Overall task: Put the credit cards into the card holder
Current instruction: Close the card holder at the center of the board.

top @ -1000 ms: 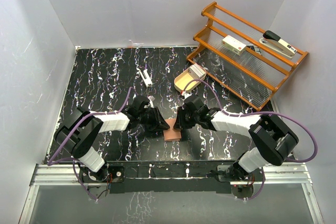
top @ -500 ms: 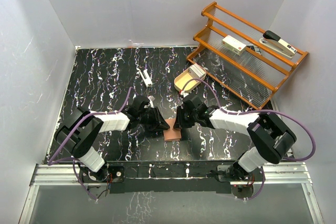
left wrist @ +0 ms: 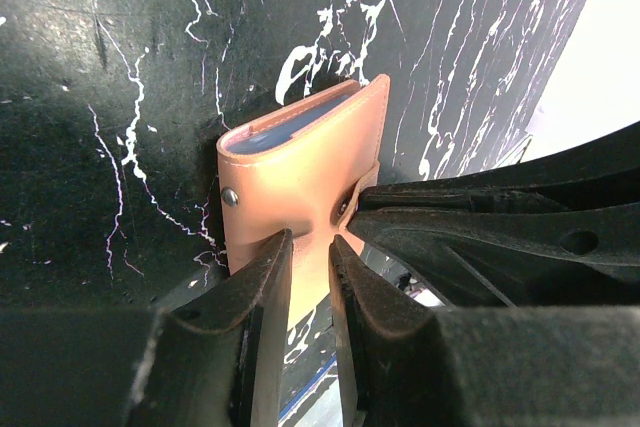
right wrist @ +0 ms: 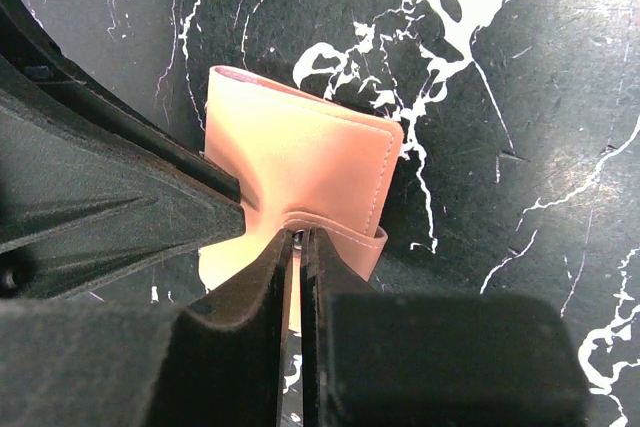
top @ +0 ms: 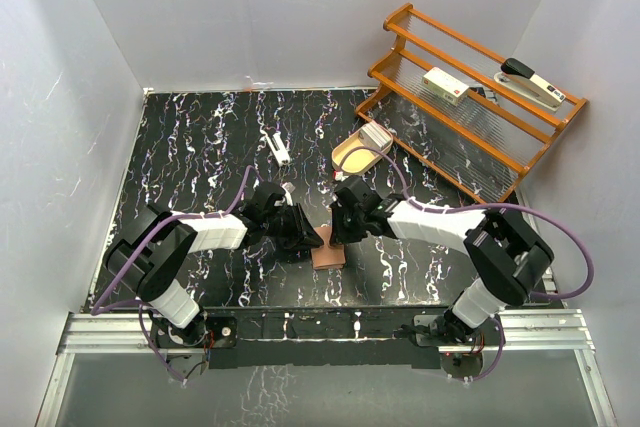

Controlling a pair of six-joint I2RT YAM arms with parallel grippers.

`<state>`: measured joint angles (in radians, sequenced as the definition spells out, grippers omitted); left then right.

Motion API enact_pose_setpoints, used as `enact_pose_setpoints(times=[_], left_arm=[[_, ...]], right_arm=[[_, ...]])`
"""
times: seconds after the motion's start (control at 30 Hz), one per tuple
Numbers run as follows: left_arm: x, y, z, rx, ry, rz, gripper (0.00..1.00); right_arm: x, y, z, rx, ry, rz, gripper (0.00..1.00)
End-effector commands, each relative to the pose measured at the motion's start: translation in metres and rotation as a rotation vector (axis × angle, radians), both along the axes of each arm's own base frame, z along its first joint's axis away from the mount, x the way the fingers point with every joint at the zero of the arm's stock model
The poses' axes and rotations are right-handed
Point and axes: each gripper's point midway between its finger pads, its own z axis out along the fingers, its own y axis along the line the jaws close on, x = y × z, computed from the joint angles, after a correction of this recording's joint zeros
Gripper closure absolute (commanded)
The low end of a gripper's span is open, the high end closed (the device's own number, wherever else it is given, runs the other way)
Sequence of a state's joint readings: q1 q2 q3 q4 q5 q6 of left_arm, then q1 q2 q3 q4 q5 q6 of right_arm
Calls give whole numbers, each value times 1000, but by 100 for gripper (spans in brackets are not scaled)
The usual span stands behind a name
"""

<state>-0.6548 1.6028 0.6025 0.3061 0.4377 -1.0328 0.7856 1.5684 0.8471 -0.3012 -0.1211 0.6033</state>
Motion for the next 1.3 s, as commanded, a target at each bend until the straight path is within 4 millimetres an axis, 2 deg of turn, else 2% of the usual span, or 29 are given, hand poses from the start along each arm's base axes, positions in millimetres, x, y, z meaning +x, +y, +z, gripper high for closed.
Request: enact_pose_setpoints(times=[0.0, 0.3, 0.37, 0.5, 0.6, 0.7, 0.83, 1.0, 1.2, 1.23, 1.27], left_arm=[[-18, 10, -29, 91, 62, -9, 78], [-19, 11, -26, 83, 71, 11, 81], [-19, 12, -22, 87, 70, 14, 82], [-14, 15, -7, 117, 38, 19, 81], [-11, 18, 5, 118, 10, 31, 80], [-6, 23, 16, 136, -30, 49, 74], [1, 35, 30, 200, -91, 78, 66], [8, 51, 68, 234, -201, 115, 57], [11, 67, 123, 263, -321, 114, 50], [11, 69, 133, 264, -341, 113, 49], [10, 71, 144, 263, -358, 111, 48]], right_arm=[[-21, -27, -50, -212, 73, -5, 97], [-43, -39, -85, -333, 150, 21, 99], [-45, -35, -85, -310, 155, 27, 99], [-34, -25, -68, -266, 101, 16, 99], [-25, -14, -49, -210, 49, 29, 97], [-14, -1, -28, -153, -1, 41, 93], [8, 13, 24, -82, -117, 10, 84], [21, 5, 85, -25, -249, -51, 68], [20, -13, 157, 94, -411, -104, 48], [19, -16, 167, 110, -432, -113, 44], [19, -20, 179, 125, -453, -121, 34]])
